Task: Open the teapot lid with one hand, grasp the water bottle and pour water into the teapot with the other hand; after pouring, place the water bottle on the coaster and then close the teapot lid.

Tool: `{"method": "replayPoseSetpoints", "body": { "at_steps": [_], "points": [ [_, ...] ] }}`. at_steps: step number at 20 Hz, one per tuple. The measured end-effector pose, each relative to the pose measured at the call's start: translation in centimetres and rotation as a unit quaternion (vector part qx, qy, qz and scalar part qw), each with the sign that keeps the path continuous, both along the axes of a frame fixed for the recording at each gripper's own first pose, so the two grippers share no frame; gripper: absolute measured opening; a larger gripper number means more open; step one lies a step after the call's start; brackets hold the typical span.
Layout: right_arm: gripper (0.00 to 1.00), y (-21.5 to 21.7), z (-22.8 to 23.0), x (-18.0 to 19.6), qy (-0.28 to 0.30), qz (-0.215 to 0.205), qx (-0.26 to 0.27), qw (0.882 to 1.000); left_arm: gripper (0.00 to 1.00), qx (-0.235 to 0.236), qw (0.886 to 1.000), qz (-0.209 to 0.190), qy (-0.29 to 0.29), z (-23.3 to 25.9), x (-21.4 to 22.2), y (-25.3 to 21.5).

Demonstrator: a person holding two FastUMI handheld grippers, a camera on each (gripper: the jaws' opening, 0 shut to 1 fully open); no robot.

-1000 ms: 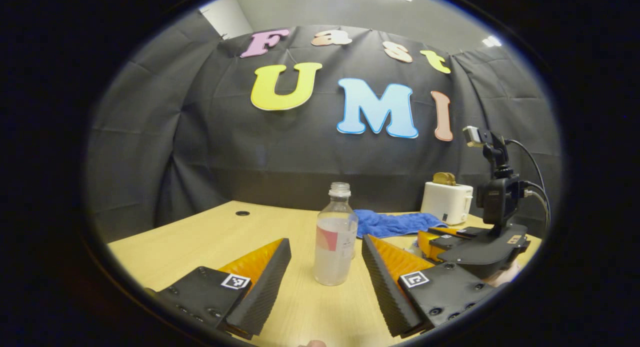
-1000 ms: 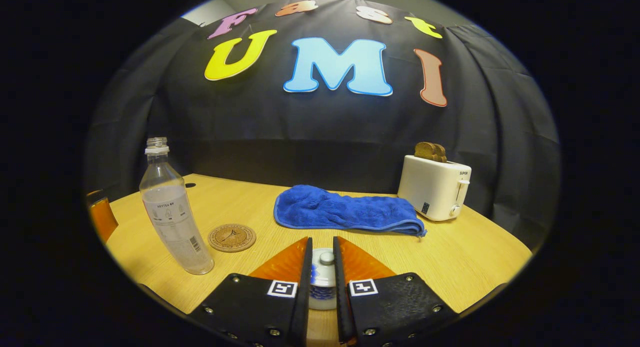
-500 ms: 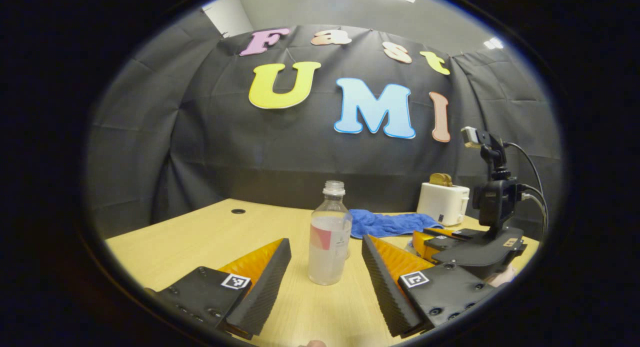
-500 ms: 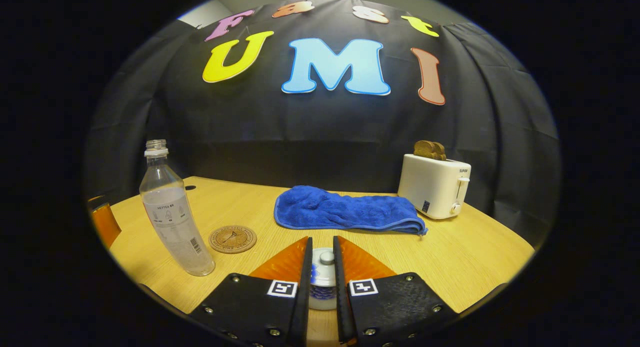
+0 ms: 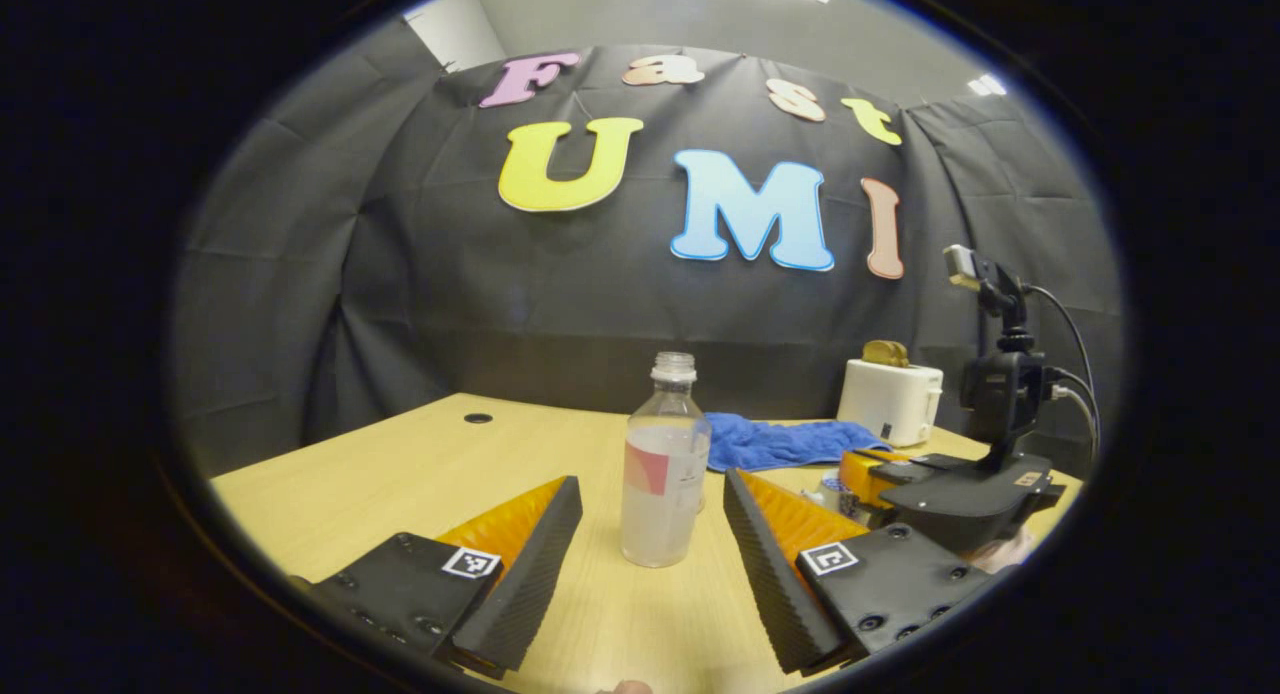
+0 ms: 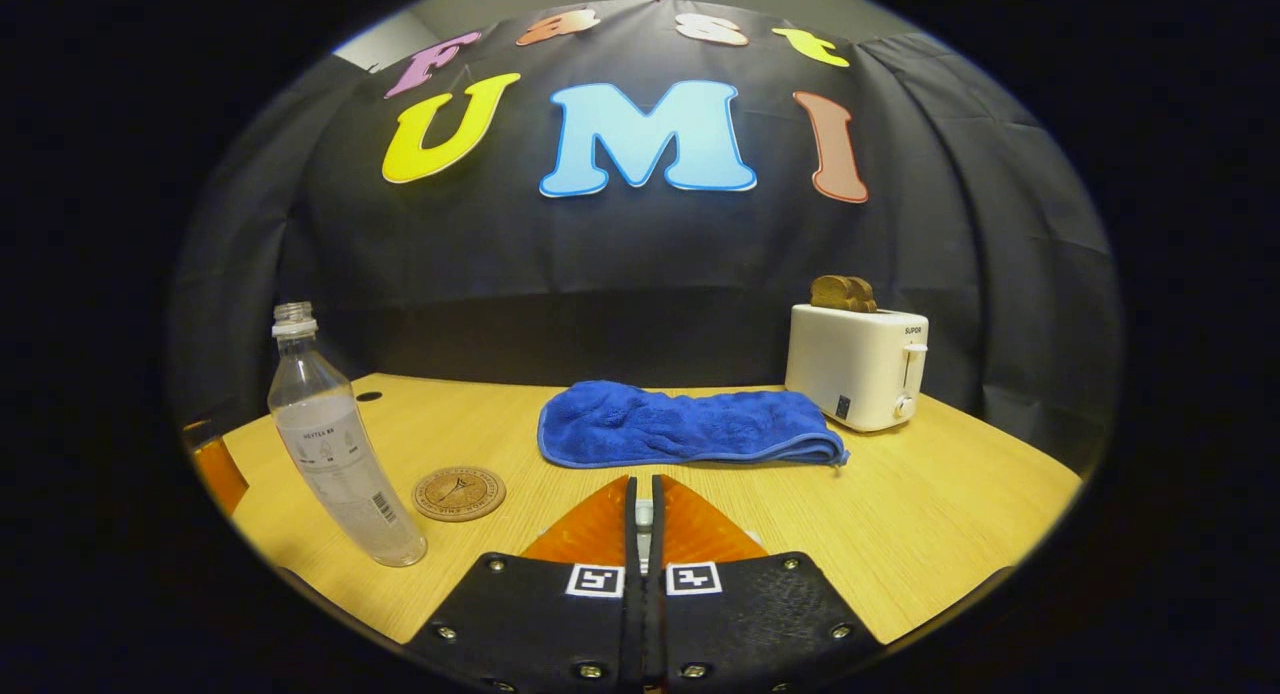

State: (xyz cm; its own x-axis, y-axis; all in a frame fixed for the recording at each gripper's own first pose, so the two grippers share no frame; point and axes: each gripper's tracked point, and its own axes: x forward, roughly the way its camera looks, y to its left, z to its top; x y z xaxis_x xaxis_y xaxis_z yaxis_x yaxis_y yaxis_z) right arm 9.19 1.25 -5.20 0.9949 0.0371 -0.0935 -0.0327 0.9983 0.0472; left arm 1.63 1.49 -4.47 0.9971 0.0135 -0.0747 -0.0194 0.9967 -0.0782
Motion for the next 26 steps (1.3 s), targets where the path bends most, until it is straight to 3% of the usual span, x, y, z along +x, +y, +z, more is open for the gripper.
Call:
{"method": "replayPoseSetpoints", "body": {
  "at_steps": [8,19,26],
  "points": [
    [0.01,-1.2,2.7,-1.2,-0.047,-0.002,0.015,0.999,1.0,0.025,0.999,-0.014,0.016,-1.1,2.2,-0.7],
    [0.01,-5.2,3.3,-2.3,-0.056,-0.038,0.052,0.996,1.0,0.073,0.997,-0.013,0.029,-1.8,7.2,-0.7],
    [0.01,-6.3,3.9,-2.6,-0.068,-0.054,0.048,0.995,1.0,0.093,0.995,-0.017,0.033,-2.8,9.4,-1.0]
  ]
}}
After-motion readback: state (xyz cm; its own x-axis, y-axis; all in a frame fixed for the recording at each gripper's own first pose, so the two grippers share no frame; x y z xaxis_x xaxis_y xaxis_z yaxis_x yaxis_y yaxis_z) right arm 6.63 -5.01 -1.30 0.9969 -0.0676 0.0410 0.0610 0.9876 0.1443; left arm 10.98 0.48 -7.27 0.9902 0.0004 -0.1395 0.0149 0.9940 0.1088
